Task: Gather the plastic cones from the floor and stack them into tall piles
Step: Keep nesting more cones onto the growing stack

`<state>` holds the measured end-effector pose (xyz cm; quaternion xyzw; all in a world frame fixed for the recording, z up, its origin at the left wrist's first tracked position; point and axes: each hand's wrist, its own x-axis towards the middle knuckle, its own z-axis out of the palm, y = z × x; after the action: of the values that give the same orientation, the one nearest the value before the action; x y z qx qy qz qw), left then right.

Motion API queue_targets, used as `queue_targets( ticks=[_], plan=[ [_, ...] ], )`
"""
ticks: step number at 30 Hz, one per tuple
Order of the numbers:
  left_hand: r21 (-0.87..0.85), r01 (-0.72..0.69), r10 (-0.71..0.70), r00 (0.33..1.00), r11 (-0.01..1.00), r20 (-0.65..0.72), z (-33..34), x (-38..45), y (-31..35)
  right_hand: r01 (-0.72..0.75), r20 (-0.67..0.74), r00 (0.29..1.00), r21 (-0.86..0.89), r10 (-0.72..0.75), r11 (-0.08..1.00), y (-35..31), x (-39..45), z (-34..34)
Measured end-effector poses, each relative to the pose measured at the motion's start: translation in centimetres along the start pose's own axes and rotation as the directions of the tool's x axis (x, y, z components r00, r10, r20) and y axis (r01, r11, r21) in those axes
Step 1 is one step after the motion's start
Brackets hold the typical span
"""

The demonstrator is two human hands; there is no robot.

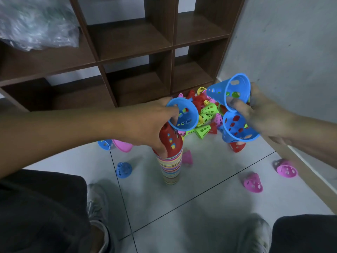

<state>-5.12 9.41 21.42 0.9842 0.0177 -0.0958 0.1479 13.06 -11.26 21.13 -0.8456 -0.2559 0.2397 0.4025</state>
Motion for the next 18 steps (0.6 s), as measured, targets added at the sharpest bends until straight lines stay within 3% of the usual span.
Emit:
queue_targets(
  ticks=[7, 18],
  plan=[
    [-0.024, 0.068, -0.068, 0.998, 0.997, -0.018, -2.7, -0.2, 0.4, 0.008, 0.015, 1.000, -0.014, -0.008, 1.000, 0.6, -0.7, -0.6],
    [-0.171, -0.044, -0.025, 0.925, 0.984, -0.380, -5.6, -2.1, 0.7, 0.032, 0.024, 0.999, 0.013, -0.033, 0.999, -0.3, -1.2, -0.3]
  ],
)
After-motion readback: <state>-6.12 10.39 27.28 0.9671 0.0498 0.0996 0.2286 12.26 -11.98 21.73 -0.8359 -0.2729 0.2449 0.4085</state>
